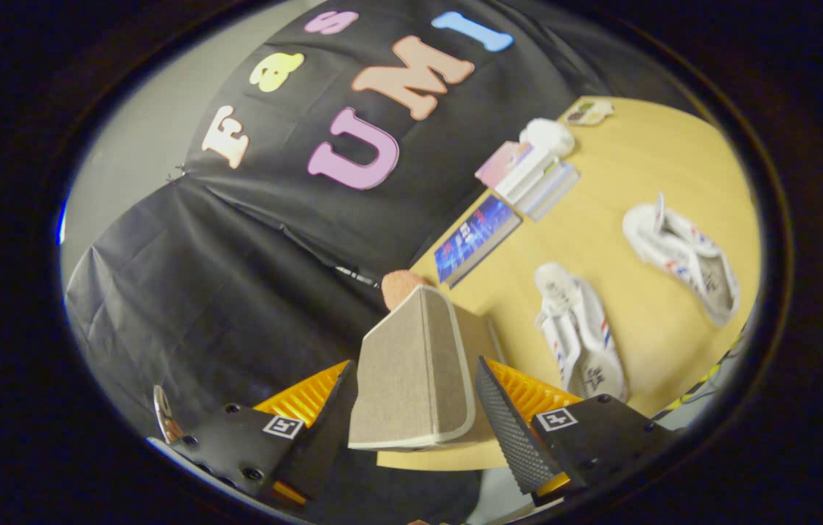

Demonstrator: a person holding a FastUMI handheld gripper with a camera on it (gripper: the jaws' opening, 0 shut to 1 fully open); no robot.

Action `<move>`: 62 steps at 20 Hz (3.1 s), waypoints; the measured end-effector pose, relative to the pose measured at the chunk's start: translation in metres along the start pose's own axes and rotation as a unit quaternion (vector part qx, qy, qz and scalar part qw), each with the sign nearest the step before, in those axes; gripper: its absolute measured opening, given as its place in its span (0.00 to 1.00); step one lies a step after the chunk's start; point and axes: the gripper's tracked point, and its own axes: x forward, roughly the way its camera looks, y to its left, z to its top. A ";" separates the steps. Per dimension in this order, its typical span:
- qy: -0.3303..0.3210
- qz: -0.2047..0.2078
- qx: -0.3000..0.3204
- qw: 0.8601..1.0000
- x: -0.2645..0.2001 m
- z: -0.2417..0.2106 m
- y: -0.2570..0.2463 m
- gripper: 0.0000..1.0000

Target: Open the storage box then place both shoes into the box .Put the left shoe in first, then the right shoe, with the right side of both shoes facing outward in a uniform manner.

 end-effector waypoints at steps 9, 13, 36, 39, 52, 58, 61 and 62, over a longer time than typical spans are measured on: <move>0.059 -0.003 0.163 0.985 0.039 -0.039 -0.045 0.99; 0.084 0.014 0.218 0.972 0.051 -0.055 -0.047 0.98; 0.100 0.044 0.266 0.958 0.045 -0.057 -0.044 0.08; 0.095 0.047 0.233 0.967 0.042 -0.054 -0.035 0.06; 0.090 0.164 0.058 0.981 0.021 -0.028 0.117 0.04; 0.131 0.216 0.014 0.967 0.037 -0.054 0.192 0.04; 0.151 0.233 -0.007 0.961 0.052 -0.075 0.226 0.04; 0.157 0.236 -0.018 0.959 0.057 -0.085 0.237 0.05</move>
